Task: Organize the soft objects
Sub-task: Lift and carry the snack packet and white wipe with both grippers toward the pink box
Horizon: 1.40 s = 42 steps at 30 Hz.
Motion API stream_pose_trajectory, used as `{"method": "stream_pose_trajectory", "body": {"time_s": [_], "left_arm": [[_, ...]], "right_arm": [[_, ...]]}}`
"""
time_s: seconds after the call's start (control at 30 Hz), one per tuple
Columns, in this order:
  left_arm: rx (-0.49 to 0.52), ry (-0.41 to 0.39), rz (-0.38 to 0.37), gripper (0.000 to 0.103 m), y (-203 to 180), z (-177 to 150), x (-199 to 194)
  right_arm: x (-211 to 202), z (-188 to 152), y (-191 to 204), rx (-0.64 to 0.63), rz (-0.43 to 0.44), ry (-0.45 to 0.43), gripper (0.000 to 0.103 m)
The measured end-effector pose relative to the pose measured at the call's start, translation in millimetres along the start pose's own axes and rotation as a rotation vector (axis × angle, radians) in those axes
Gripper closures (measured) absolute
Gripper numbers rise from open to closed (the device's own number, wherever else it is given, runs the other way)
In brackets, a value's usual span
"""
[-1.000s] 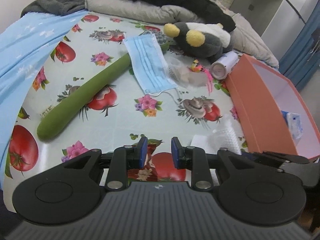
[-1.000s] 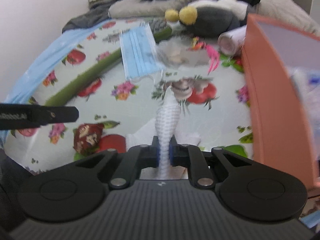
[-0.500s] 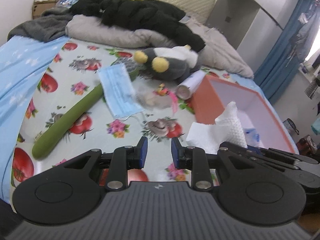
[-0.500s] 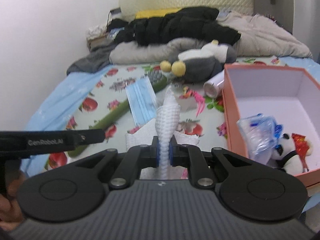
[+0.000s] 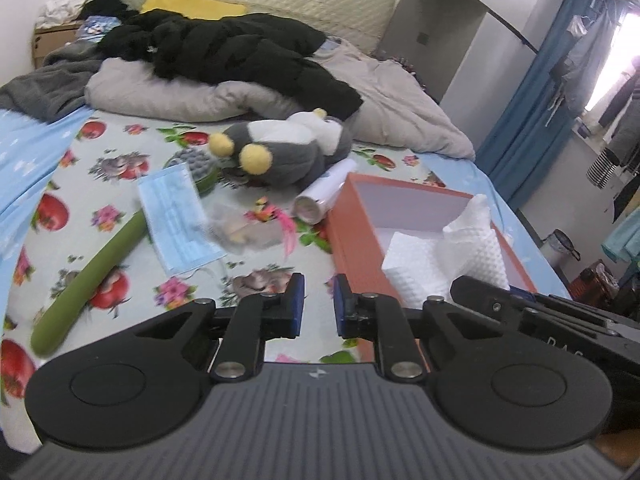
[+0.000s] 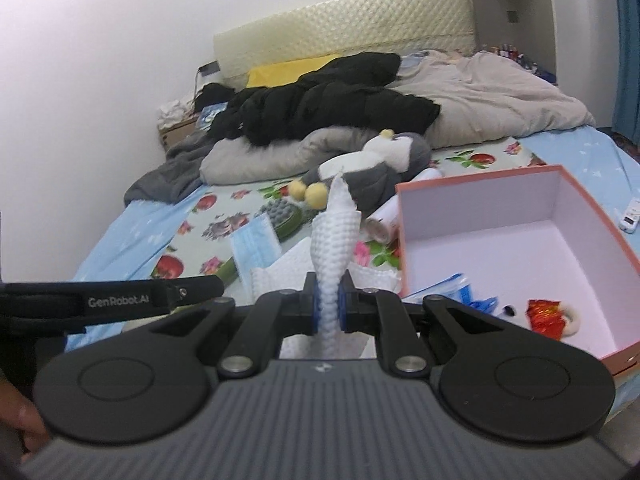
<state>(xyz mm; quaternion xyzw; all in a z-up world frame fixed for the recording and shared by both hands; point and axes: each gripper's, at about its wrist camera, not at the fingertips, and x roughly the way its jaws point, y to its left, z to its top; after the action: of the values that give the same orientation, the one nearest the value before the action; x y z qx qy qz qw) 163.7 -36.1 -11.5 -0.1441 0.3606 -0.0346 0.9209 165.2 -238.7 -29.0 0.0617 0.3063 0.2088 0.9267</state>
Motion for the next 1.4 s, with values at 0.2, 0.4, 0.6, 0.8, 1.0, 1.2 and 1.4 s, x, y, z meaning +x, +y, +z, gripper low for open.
{"method": "stream_pose_trajectory", "body": {"time_s": [0.2,0.4,0.6,0.8,1.0,1.2,1.4], "left_arm": [[0.042,0.000,-0.021,0.090,-28,21,22],[0.021,0.023,0.031,0.090,-13,30,38],[-0.049,0.053,0.123,0.089,31,20,39],[-0.111,0.086,0.211,0.063,85,-8,34],[-0.134,0.171,0.246,0.055,130,-47,50],[-0.135,0.237,0.202,0.055,153,-82,79],[-0.102,0.269,0.178,0.055,166,-93,102]], "right_arm": [[0,13,-36,0.040,-0.047,-0.017,0.090],[5,10,-57,0.062,-0.052,0.009,0.090],[19,3,-46,0.051,-0.003,0.051,0.090],[30,-5,-13,-0.020,0.065,0.085,0.090],[55,-29,17,-0.061,0.088,0.165,0.090],[77,-56,37,-0.062,0.058,0.240,0.090],[91,-66,52,-0.047,0.001,0.277,0.090]]}}
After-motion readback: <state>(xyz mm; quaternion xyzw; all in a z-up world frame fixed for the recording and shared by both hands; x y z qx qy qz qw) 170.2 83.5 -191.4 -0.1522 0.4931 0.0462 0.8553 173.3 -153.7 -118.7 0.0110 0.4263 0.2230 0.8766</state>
